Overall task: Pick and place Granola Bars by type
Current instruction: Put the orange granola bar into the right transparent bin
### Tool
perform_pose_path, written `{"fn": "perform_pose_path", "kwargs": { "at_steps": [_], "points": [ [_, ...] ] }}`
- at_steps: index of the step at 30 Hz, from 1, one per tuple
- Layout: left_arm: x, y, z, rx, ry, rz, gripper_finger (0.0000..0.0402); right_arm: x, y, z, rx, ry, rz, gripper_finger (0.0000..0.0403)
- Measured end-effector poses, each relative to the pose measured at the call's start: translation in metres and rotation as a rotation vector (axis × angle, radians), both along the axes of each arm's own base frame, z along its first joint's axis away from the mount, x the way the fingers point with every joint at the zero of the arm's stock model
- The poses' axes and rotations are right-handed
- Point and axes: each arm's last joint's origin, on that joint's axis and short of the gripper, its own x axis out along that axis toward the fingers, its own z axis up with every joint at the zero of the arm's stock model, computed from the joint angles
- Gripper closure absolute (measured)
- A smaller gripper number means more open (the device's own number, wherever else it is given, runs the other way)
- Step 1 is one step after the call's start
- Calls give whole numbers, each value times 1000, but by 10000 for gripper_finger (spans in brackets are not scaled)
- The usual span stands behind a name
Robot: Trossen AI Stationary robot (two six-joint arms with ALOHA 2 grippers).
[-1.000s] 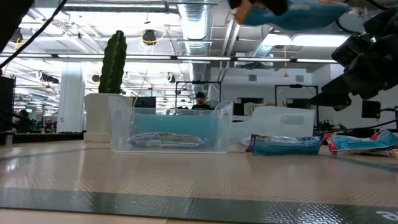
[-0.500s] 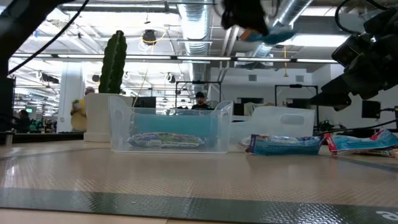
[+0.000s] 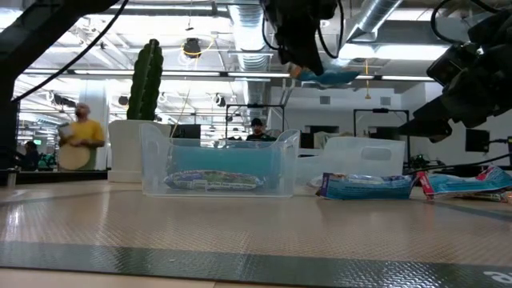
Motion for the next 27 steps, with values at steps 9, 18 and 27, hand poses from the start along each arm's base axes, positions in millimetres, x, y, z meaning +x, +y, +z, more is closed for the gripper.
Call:
{"fn": "perform_pose_path", "kwargs": {
  "at_steps": [9,18,27],
  "points": [
    [7,0,3,11,-73,-31,347,0,0,0,0,0,0,154],
    [30,10,-37,-11,-73,-51,346,0,0,0,0,-2,0,154],
    [41,17,-68,-23,-15,-13,342,0,0,0,0,-4,0,154]
  ]
}}
